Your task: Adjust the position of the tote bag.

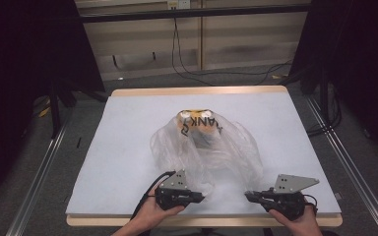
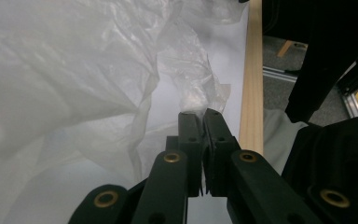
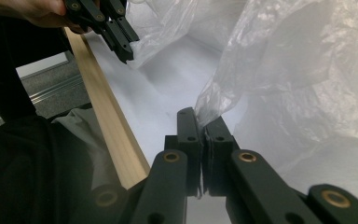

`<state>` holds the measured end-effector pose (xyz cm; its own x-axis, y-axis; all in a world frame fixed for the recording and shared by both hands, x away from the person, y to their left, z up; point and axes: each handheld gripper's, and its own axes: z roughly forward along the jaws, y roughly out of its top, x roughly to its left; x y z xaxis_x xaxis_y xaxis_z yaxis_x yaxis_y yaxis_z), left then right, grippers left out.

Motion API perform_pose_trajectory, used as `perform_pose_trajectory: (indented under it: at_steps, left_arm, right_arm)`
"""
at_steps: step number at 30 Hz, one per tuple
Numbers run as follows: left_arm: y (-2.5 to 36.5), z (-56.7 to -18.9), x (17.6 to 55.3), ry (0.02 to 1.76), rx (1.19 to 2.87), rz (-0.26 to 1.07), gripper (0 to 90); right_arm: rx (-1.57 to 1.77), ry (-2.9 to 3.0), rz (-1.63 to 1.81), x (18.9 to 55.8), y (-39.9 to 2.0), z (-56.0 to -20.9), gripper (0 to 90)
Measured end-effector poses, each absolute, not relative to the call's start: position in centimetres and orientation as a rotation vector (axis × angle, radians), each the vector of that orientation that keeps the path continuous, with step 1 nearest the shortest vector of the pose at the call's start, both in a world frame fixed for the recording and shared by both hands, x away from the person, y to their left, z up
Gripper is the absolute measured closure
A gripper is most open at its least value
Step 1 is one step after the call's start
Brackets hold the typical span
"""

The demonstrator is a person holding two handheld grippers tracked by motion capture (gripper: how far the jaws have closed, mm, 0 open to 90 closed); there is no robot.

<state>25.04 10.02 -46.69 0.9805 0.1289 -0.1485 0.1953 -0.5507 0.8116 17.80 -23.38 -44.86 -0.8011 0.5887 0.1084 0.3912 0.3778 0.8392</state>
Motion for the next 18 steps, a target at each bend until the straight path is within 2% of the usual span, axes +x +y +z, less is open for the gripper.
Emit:
perform_pose_trajectory:
  at_steps: [18]
  left_arm:
    - [11.1, -45.0, 25.2, 0.250, 2.090, -0.107, 87.6]
  right_arm:
    - [0.867, 2.382, 1.447, 18.3, -23.4, -43.9, 88.0]
